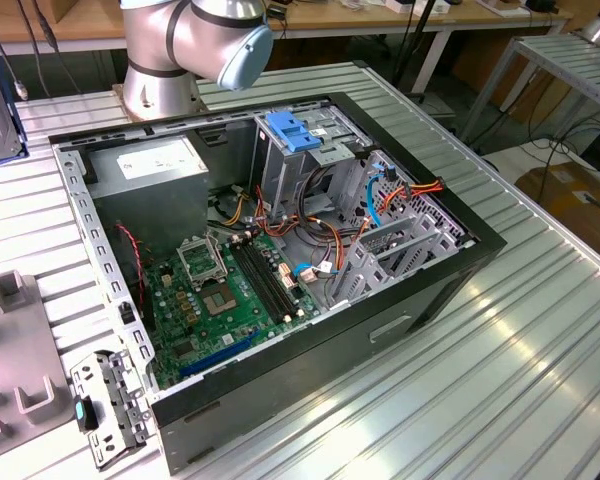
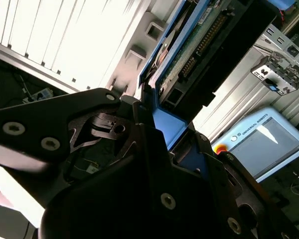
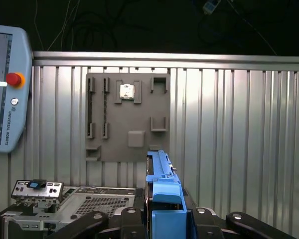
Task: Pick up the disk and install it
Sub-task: 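Pick up the disk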
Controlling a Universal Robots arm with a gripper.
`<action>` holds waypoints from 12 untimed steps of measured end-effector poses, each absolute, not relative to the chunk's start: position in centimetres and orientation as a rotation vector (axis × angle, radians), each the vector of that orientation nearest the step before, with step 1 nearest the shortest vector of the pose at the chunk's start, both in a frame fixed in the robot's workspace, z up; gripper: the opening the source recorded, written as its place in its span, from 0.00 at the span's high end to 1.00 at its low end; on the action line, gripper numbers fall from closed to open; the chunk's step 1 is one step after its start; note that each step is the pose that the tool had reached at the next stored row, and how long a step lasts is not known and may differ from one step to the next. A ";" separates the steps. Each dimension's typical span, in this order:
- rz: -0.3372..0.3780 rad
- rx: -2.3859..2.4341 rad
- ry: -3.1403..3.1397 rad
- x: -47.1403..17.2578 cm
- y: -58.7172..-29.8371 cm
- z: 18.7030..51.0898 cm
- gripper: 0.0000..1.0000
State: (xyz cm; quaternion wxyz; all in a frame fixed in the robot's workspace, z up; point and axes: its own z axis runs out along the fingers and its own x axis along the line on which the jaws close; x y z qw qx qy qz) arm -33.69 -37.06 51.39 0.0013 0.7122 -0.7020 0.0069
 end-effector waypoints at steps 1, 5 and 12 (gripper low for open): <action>0.022 2.235 -2.203 -33.5 -37.1 51.4 0.63; 0.022 2.236 -2.203 -32.8 -37.1 51.4 0.63; 0.022 2.235 -2.203 -31.9 -37.1 51.4 0.63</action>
